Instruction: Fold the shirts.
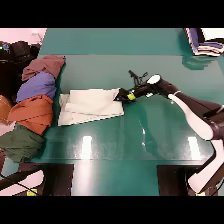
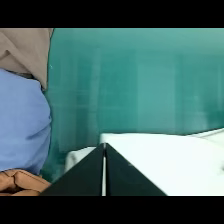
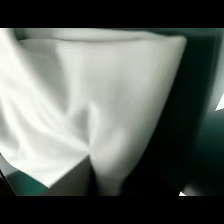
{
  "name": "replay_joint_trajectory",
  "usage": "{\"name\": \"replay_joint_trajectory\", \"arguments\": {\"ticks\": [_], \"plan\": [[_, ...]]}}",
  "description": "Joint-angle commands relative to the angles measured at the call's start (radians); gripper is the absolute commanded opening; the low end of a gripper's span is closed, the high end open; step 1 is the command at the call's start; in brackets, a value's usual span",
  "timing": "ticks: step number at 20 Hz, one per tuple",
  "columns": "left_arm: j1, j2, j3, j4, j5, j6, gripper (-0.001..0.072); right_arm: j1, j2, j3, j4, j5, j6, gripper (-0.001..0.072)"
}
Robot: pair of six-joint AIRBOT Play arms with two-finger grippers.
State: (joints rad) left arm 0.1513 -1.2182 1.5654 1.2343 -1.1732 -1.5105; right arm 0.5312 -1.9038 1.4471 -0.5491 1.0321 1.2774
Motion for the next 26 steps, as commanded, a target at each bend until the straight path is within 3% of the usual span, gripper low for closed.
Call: {"name": "replay_joint_trajectory", "arguments": {"ticks": [1,4,8,15,20,23,26], "plan": [[-0.023,0.001,0.000,-0.010,0.003,0.000,0.0023,0.043,-0.058,0.114,0.023,0.016,-0.012,0.0015],[-0.100,0.001,0.000,-0.005,0.003,0.001,0.0023,0.008,0.002,0.124,0.000,-0.002,-0.029,0.0014],[-0.208,0.001,-0.001,0.009,0.005,0.004,0.0023,-0.157,0.212,-0.008,-0.125,-0.076,-0.020,0.0014],[-0.283,0.001,-0.001,0.013,0.008,-0.003,0.0023,-0.803,0.651,-0.364,-0.252,-0.083,0.015,0.0014],[-0.283,0.001,-0.001,0.012,0.042,-0.035,0.0023,-1.254,0.837,-0.559,-0.344,-0.096,0.051,0.0014],[-0.283,0.001,-0.001,0.011,0.061,-0.035,0.0023,-1.400,0.875,-0.653,-0.344,-0.090,0.050,0.0015],[-0.283,0.001,-0.001,0.012,0.061,-0.034,0.0024,-1.424,0.895,-0.704,-0.346,-0.056,0.048,0.0015]]}}
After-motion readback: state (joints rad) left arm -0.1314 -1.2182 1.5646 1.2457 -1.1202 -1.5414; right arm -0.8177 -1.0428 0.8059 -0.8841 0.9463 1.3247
